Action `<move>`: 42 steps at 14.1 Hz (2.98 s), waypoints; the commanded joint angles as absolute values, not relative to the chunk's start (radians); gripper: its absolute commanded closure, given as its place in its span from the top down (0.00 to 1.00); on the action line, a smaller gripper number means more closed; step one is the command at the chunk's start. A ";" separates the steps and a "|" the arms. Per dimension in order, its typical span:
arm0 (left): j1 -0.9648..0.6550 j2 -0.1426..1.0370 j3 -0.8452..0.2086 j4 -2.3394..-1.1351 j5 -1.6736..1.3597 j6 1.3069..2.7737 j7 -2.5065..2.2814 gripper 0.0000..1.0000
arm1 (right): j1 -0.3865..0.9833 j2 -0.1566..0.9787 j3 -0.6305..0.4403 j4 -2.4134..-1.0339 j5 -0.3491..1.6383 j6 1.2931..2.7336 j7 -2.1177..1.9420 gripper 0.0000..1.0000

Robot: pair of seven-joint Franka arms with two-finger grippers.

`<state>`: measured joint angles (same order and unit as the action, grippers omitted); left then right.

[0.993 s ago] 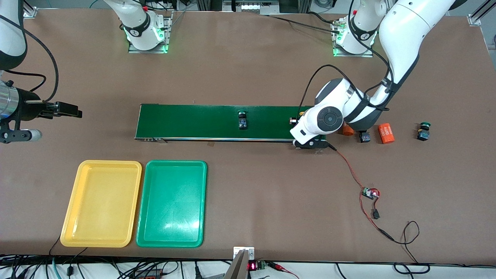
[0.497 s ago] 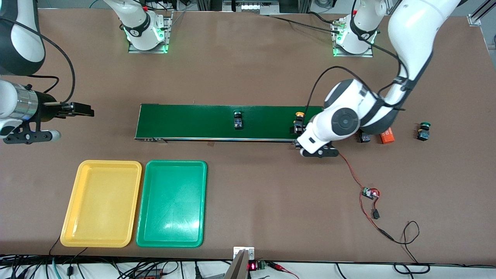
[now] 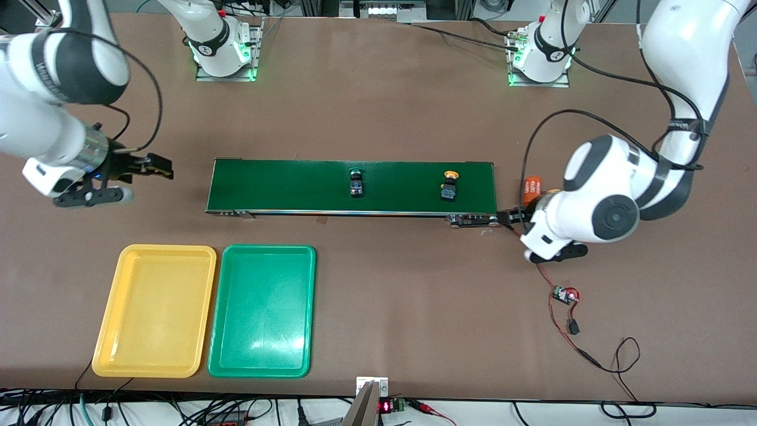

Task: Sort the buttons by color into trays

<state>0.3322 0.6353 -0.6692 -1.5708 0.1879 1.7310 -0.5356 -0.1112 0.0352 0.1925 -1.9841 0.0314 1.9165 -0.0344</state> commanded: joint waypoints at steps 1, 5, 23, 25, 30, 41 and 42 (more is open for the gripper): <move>0.382 0.624 -0.680 -1.650 0.195 1.759 -0.459 1.00 | -0.095 -0.060 0.273 -2.131 0.043 1.985 0.103 1.00; 0.477 0.565 -0.696 -1.836 0.196 1.866 -0.348 1.00 | -0.011 -0.043 0.288 -2.137 0.038 1.997 0.233 1.00; 0.555 0.503 -0.690 -2.171 0.199 2.197 -0.233 1.00 | 0.242 0.146 0.288 -2.195 0.038 2.395 0.526 1.00; 0.555 0.505 -0.689 -2.171 0.259 2.198 -0.230 1.00 | 0.241 0.147 0.288 -2.192 0.035 2.398 0.534 1.00; 0.572 0.515 -0.686 -2.172 0.268 2.198 -0.233 0.88 | 0.241 0.190 0.287 -2.145 0.026 2.396 0.534 1.00; 0.574 0.427 -0.791 -2.119 0.268 2.100 -0.232 0.00 | 0.293 0.297 0.287 -2.143 0.028 2.466 0.543 1.00; 0.569 0.426 -0.843 -2.065 0.268 2.045 -0.233 0.00 | 0.295 0.305 0.287 -2.143 0.028 2.476 0.543 1.00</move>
